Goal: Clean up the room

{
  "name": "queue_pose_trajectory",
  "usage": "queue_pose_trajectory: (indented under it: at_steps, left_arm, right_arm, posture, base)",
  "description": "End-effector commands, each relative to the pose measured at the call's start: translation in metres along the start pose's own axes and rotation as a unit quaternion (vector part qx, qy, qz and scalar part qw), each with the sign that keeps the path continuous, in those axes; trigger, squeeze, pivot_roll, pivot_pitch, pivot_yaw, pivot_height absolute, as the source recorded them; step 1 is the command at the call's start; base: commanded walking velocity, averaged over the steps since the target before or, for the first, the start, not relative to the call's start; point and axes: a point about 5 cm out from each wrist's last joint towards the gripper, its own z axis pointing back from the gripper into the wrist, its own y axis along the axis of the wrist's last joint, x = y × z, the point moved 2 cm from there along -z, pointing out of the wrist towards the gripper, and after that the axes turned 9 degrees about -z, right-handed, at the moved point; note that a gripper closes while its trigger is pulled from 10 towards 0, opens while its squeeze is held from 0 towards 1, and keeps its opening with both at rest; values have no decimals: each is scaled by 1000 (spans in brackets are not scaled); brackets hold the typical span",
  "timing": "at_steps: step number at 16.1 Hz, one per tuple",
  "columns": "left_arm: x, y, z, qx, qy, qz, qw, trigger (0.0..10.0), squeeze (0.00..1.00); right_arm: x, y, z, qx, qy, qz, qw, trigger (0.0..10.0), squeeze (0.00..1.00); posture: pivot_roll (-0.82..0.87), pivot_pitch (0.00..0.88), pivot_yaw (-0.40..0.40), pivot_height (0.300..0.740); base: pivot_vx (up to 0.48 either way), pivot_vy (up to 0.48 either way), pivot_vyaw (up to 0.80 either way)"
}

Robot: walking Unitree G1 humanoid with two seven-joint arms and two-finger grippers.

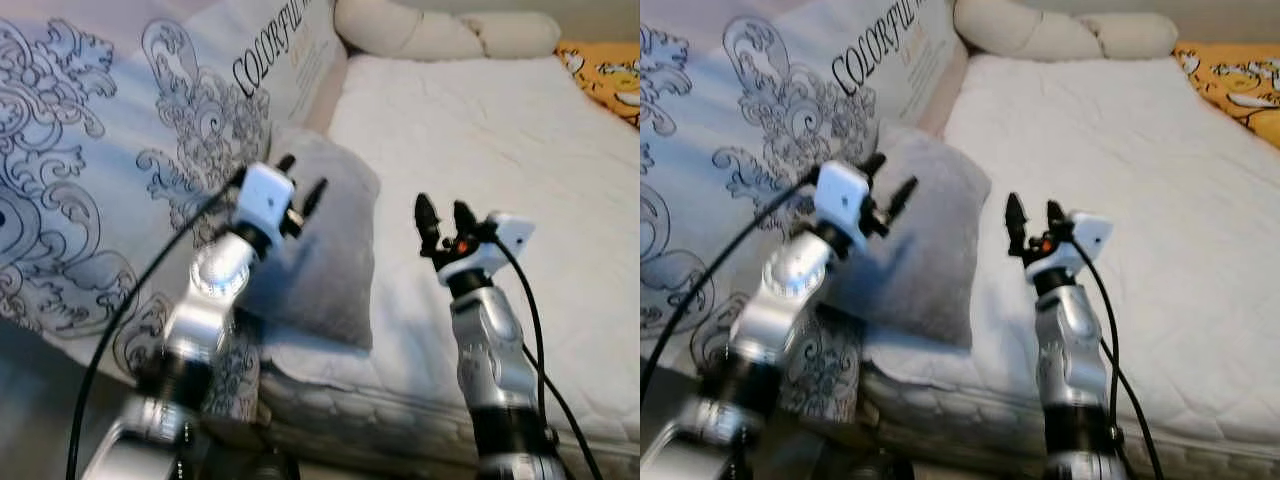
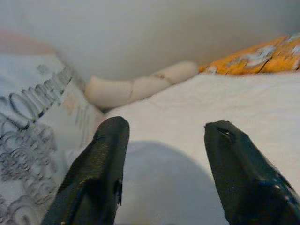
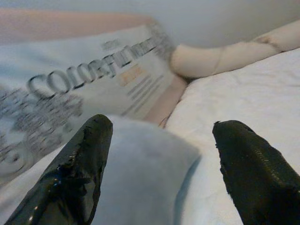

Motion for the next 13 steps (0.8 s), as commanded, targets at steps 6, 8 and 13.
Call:
queue_pose_trajectory:
  at_steps: [6, 8, 13]
  left_arm:
    - [-14, -6, 37, -68, 107, 71, 989, 10000, 631]
    - [-19, -20, 57, -114, 128, 70, 983, 10000, 631]
    - [-21, -30, 81, -160, 157, 69, 972, 10000, 631]
  right_arm:
    - [-26, -6, 12, -64, 8, 49, 997, 10000, 0]
    - [-26, -3, 18, -78, 6, 61, 995, 10000, 0]
    - [-15, -6, 26, -121, -20, 100, 987, 10000, 0]
  posture:
    - [9, 0, 50, 740]
    - [6, 0, 41, 740]
    - [13, 0, 31, 740]
  base:
    - [0, -213, 0]
    - [0, -480, 0]
    - [0, -480, 0]
